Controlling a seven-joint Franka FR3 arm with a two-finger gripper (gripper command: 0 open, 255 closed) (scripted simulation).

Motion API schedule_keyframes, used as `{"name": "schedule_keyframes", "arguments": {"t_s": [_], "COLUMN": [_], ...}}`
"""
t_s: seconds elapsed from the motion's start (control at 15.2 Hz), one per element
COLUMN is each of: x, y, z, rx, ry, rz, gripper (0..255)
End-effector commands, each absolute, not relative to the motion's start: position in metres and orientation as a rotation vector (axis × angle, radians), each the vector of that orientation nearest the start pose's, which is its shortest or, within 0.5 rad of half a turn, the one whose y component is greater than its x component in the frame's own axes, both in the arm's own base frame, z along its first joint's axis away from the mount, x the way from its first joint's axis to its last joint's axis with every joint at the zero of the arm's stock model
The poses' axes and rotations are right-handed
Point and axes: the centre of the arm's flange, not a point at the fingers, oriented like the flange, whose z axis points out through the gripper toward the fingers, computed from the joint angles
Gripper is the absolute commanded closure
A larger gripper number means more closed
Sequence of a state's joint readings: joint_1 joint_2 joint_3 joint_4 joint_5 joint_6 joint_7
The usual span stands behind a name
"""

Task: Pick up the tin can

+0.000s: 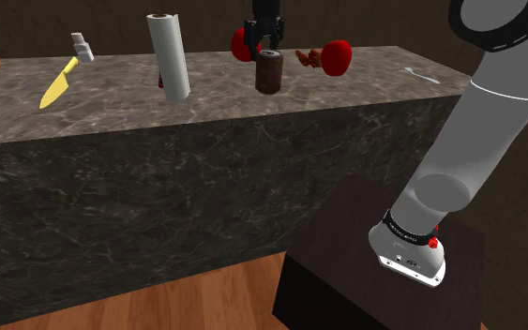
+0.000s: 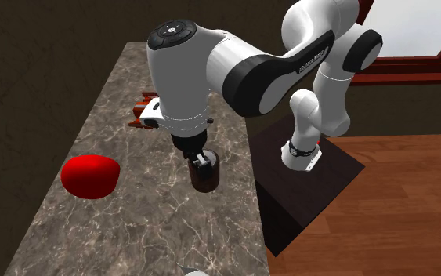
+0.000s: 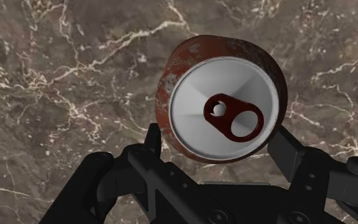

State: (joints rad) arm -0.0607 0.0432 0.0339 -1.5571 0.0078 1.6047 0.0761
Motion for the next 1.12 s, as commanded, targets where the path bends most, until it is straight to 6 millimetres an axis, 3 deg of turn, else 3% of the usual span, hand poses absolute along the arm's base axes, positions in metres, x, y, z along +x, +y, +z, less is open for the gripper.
{"name": "schedule_keyframes", "arguments": {"t_s": [0.0, 0.2, 1.06], "x": [0.571, 0.571, 0.571], "y": [-0.014, -0.015, -0.015], "z": [0.608, 0.608, 0.676], "rx": [-3.128, -3.128, -3.128], "ry": [0.16, 0.16, 0.16], "rz": [0.0, 0.0, 0.0], "gripper": [255, 255, 255]}}
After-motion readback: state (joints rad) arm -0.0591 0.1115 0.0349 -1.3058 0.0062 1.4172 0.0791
